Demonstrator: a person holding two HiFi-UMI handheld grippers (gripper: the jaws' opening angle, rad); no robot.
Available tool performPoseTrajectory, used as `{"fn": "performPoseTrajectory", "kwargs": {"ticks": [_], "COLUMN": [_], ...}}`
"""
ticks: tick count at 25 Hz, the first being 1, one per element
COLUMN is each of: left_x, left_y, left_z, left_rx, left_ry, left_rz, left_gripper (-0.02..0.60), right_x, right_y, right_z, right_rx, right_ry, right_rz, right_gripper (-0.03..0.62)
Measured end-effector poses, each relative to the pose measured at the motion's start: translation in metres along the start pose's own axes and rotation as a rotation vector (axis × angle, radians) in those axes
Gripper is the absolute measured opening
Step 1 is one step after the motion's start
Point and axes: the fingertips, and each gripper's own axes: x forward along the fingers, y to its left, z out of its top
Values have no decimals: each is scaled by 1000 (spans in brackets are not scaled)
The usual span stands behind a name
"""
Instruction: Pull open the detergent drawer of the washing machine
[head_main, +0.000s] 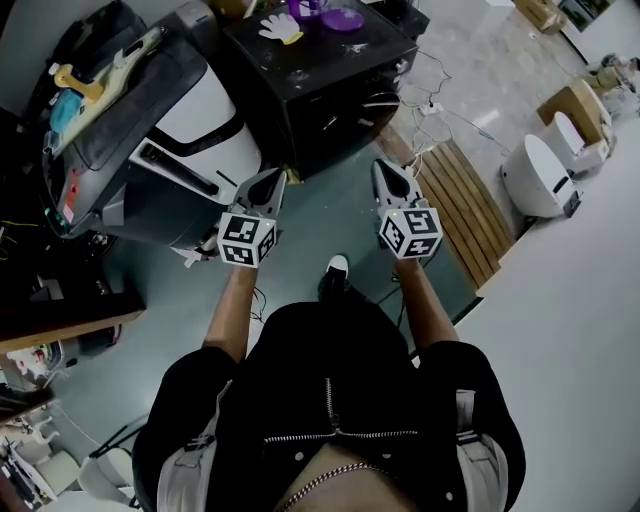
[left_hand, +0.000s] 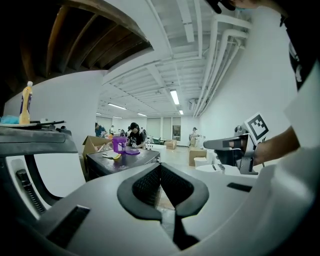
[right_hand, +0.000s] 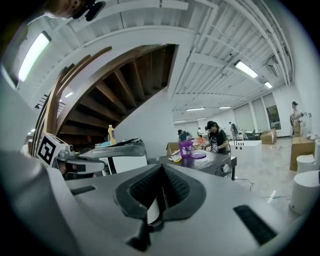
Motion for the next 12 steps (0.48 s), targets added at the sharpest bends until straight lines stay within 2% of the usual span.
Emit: {"fn": "performPoseTrajectory", "kwargs": {"ticks": [12], "left_x": [85], "left_y": [41], "left_z": [15], "left_rx": [-24], "left_ry": [15], "left_rz": [89], "left_gripper": [18], "right_x": [98], "right_y": [-58], "right_z": [19], "right_rx": [35], "right_ry": [4], "right_rz": [96], "right_gripper": [6]}}
